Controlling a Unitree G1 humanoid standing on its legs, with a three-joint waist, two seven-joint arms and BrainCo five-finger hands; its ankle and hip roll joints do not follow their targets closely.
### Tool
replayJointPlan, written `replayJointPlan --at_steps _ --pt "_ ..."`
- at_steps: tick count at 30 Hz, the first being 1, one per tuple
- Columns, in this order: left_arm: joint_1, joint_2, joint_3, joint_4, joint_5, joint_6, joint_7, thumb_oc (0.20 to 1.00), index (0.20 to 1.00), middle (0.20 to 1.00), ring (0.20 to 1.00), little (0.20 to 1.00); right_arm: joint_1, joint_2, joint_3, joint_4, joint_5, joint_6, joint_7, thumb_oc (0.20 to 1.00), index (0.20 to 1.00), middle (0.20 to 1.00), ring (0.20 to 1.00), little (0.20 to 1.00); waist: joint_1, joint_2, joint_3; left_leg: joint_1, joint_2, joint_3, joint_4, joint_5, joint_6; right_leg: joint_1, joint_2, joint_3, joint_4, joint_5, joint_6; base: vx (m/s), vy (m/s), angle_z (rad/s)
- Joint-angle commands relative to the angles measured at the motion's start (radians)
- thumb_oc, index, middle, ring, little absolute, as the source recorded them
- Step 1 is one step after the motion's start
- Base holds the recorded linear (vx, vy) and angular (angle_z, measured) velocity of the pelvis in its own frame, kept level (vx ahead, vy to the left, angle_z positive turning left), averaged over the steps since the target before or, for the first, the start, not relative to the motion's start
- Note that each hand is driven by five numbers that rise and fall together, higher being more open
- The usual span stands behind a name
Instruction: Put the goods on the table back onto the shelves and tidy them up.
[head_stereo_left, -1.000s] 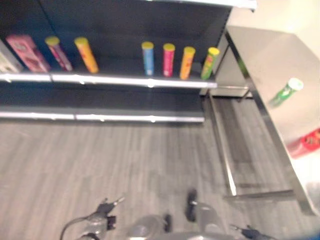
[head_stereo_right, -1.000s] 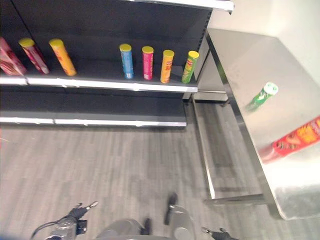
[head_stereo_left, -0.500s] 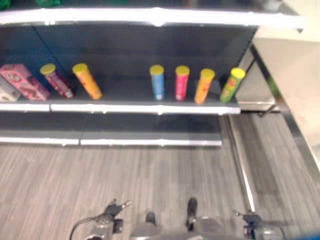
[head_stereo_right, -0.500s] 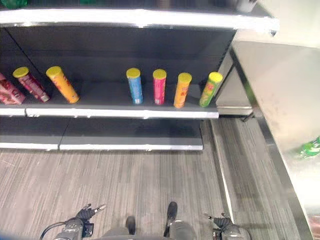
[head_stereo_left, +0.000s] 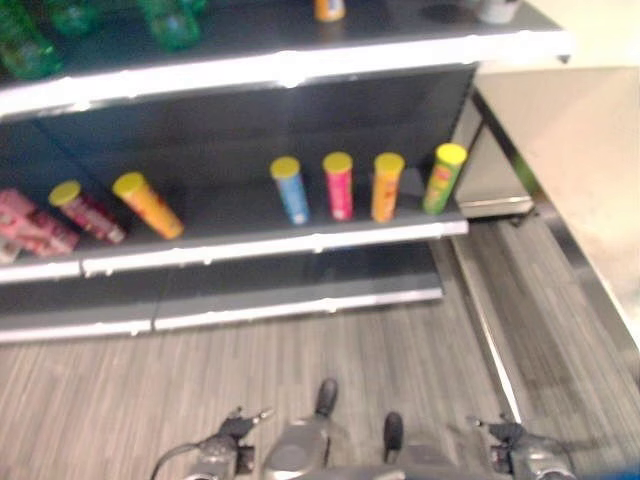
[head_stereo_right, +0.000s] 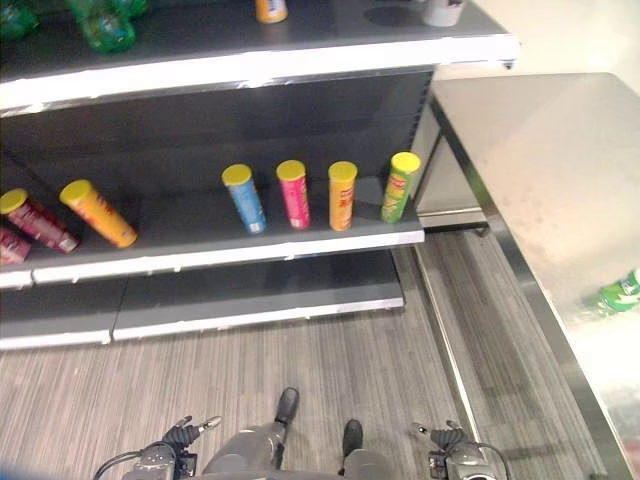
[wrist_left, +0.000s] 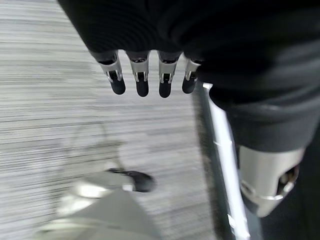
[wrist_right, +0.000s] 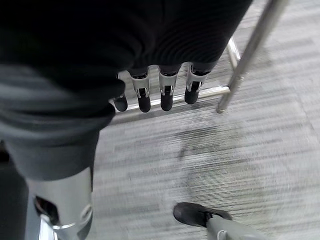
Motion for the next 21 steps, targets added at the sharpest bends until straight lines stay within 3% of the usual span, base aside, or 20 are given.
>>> replayJointPlan --at_steps 1,2,6,9,11,14,15,17,18,19,21 --pt "-0.04 0.026 -0.018 0.036 0.02 -0.024 0.006 1.0 1.0 1.0 1.0 1.0 0.01 -0.006 0.022 0.004 -0.03 -0.003 -0.008 1.0 1.0 1.0 1.0 1.0 0.008 -0.046 -0.016 0.076 -0.023 0.019 0.029 -0.103 0.008 -0.091 -0.003 -0.032 0.069 -0.059 0.091 -0.1 0.206 -1.07" --pt "-0.043 0.034 -0.008 0.026 0.006 -0.022 0.005 1.0 1.0 1.0 1.0 1.0 -0.007 -0.002 0.04 -0.002 -0.049 0.002 -0.005 1.0 1.0 1.0 1.0 1.0 0.016 -0.037 0.006 0.076 -0.023 0.038 0.035 -0.098 0.022 -0.159 -0.011 -0.012 0.178 -0.063 0.104 -0.12 0.175 -0.98" --pt "-0.055 0.052 0.003 0.021 -0.003 -0.025 0.009 1.0 1.0 1.0 1.0 1.0 -0.019 0.008 0.055 -0.016 -0.059 0.006 -0.003 1.0 1.0 1.0 1.0 1.0 0.024 -0.03 0.034 0.073 -0.005 0.065 0.036 -0.083 0.046 -0.224 -0.026 0.009 0.27 -0.063 0.132 -0.14 0.086 -1.04" --pt "-0.06 0.06 0.005 0.021 0.001 -0.022 0.006 1.0 1.0 1.0 1.0 1.0 -0.009 0.009 0.045 -0.011 -0.075 0.01 -0.003 1.0 1.0 1.0 1.0 1.0 0.039 -0.013 0.03 0.06 0.03 0.104 0.038 -0.086 0.045 -0.172 -0.11 -0.085 0.256 -0.086 0.104 -0.11 -0.051 -0.44" --pt "-0.063 0.064 0.005 0.021 0.005 -0.022 0.006 1.0 1.0 1.0 1.0 1.0 0.0 0.009 0.039 0.0 -0.093 0.015 -0.005 1.0 1.0 1.0 1.0 1.0 0.046 -0.01 0.019 0.047 0.052 0.128 0.038 -0.085 0.043 -0.141 -0.163 -0.121 0.248 -0.078 0.106 -0.11 -0.087 -0.47" --pt "-0.061 0.074 0.014 0.02 0.007 -0.021 0.009 1.0 1.0 1.0 1.0 1.0 0.012 0.005 0.016 0.01 -0.1 0.022 -0.002 1.0 1.0 1.0 1.0 1.0 0.061 -0.017 0.0 0.037 0.095 0.187 0.029 -0.088 0.028 -0.102 -0.261 -0.2 0.235 -0.022 0.134 -0.08 -0.118 -0.48" --pt "-0.06 0.075 0.014 0.02 0.007 -0.021 0.009 1.0 1.0 1.0 1.0 1.0 0.012 0.006 0.016 0.01 -0.1 0.022 -0.002 1.0 1.0 1.0 1.0 1.0 0.062 -0.017 0.001 0.038 0.094 0.187 0.029 -0.088 0.028 -0.1 -0.261 -0.199 0.234 -0.022 0.134 -0.04 -0.125 -0.51" --pt "-0.06 0.082 0.016 0.023 0.007 -0.021 0.008 1.0 1.0 1.0 1.0 1.0 0.019 0.004 0.004 0.014 -0.099 0.025 0.0 1.0 1.0 1.0 1.0 1.0 0.064 -0.038 -0.009 0.033 0.104 0.213 0.032 -0.088 0.018 -0.076 -0.303 -0.219 0.215 0.041 0.159 -0.02 -0.202 -0.45" --pt "-0.067 0.091 0.013 0.03 0.012 -0.022 0.014 1.0 1.0 1.0 1.0 1.0 0.024 0.004 -0.003 0.015 -0.095 0.027 -0.001 1.0 1.0 1.0 1.0 1.0 0.052 -0.06 -0.011 0.045 0.112 0.231 0.015 -0.083 0.006 -0.099 -0.288 -0.17 0.198 0.076 0.184 0.01 -0.275 -0.39" --pt "-0.07 0.095 0.018 0.03 0.011 -0.023 0.012 1.0 1.0 1.0 1.0 1.0 0.024 0.003 -0.01 0.017 -0.086 0.028 -0.002 1.0 1.0 1.0 1.0 1.0 0.046 -0.069 -0.014 0.045 0.118 0.24 0.015 -0.08 -0.004 -0.095 -0.279 -0.162 0.166 0.075 0.196 0.01 -0.309 -0.38" --pt "-0.076 0.094 0.019 0.035 0.01 -0.024 0.013 1.0 1.0 1.0 1.0 1.0 0.028 0.006 -0.019 0.021 -0.073 0.025 -0.007 1.0 1.0 1.0 1.0 1.0 0.045 -0.089 -0.018 0.046 0.133 0.257 0.018 -0.078 -0.023 -0.067 -0.254 -0.188 0.09 0.062 0.212 0.0 -0.227 -0.42"
